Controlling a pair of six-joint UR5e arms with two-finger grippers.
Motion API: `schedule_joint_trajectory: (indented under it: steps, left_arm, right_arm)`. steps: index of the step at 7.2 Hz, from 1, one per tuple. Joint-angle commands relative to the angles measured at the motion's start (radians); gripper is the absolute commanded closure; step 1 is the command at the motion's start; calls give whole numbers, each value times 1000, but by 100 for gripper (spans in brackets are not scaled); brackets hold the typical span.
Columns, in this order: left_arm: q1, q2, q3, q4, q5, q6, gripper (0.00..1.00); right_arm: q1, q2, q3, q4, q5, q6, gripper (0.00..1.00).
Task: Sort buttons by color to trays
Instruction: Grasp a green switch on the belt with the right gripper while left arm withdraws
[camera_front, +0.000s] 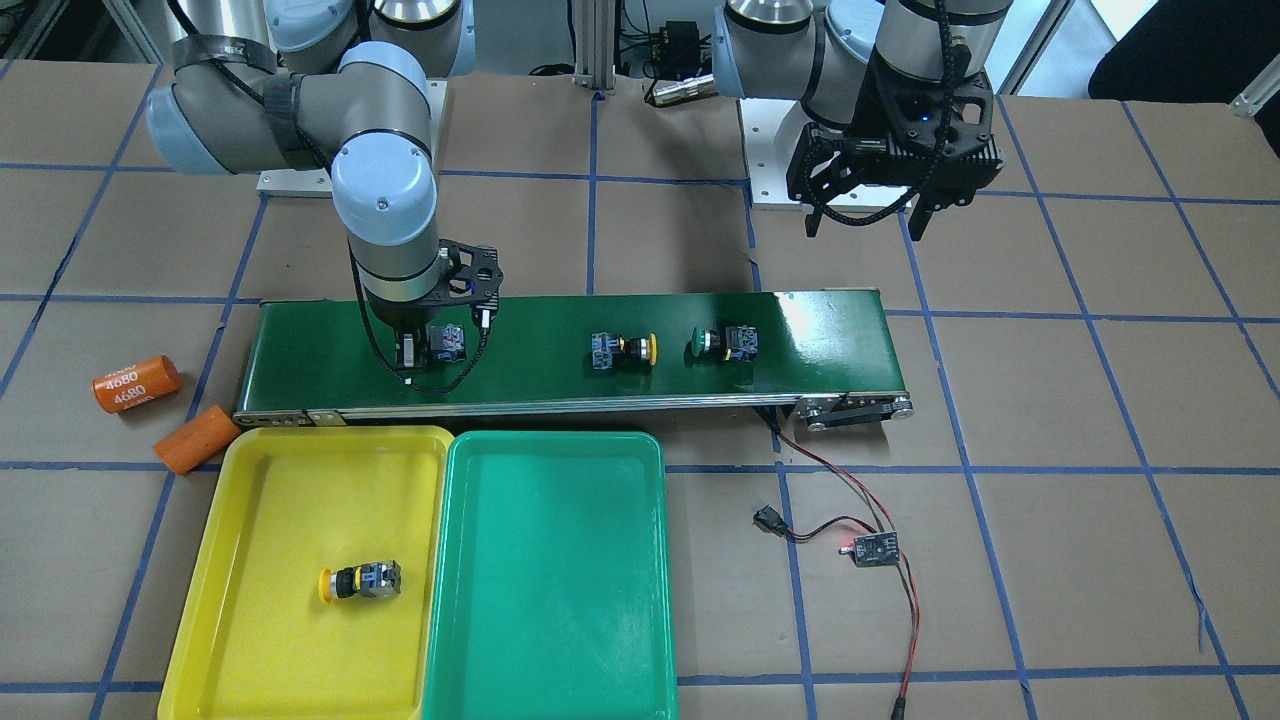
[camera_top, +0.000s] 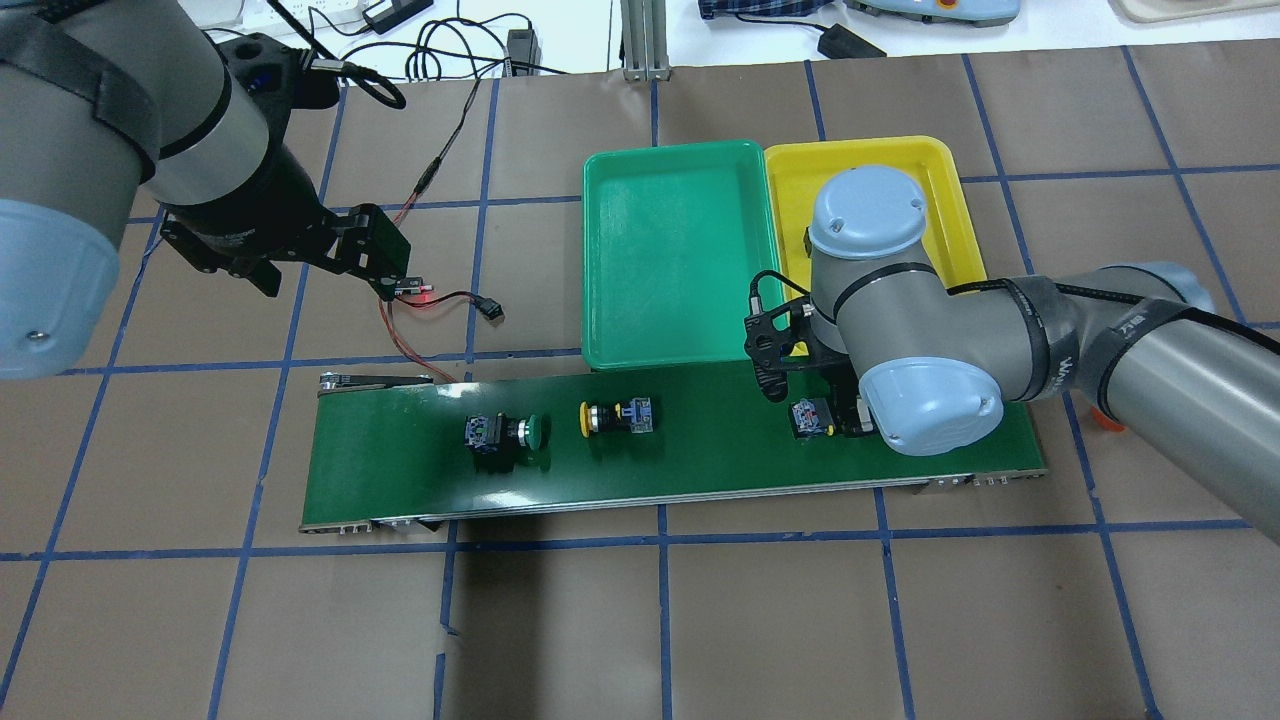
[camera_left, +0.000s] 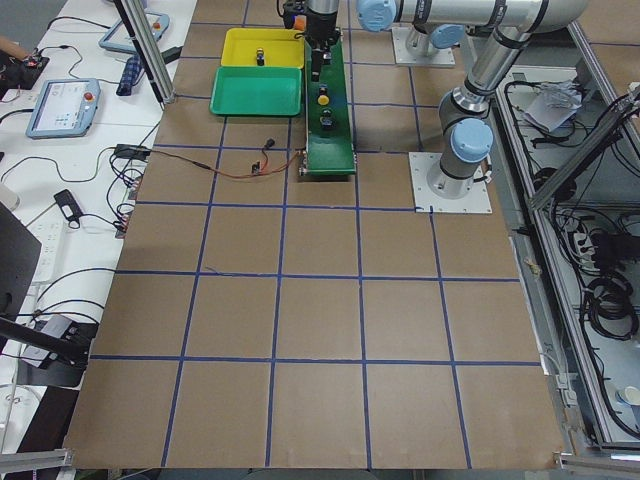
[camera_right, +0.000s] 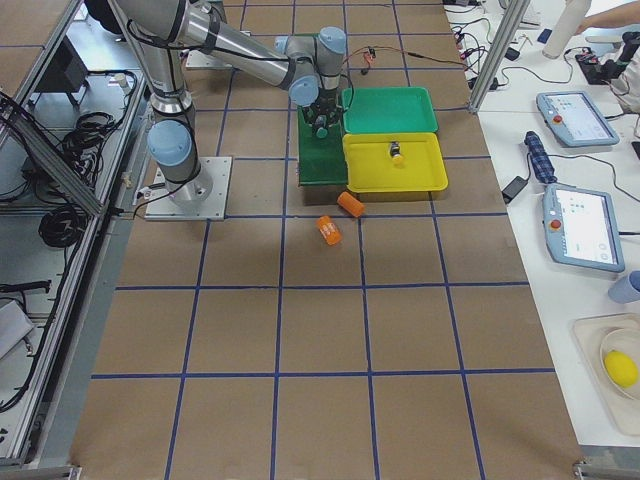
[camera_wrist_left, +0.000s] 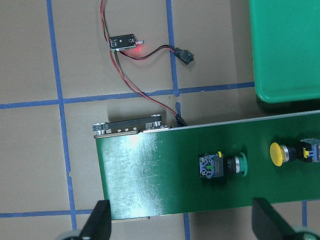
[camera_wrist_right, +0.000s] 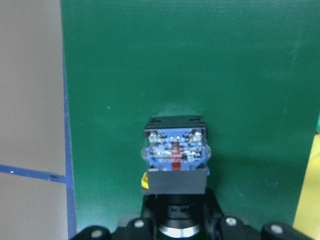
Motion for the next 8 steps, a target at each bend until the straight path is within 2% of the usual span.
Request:
schedule_joint_trajectory:
  steps: [1,3,4,5,8]
  left_arm:
    - [0,4,-9,0,-13,8,0]
    - [0,4,-8,0,-14,12,0]
    - [0,7,-8,0,-14,9,0]
    - [1,9,-8,1,-13,9,0]
    - [0,6,-8,1,-14,12,0]
  right_arm:
    - [0,0,-7,-6,-99,2,100]
    - [0,0,-39,-12,-103,-1,100]
    - [2,7,-96,-18,-88,-1,100]
    - [3,47,-175,-21,-56,-14,100]
    - [24,295,-513,11,-25,-1,100]
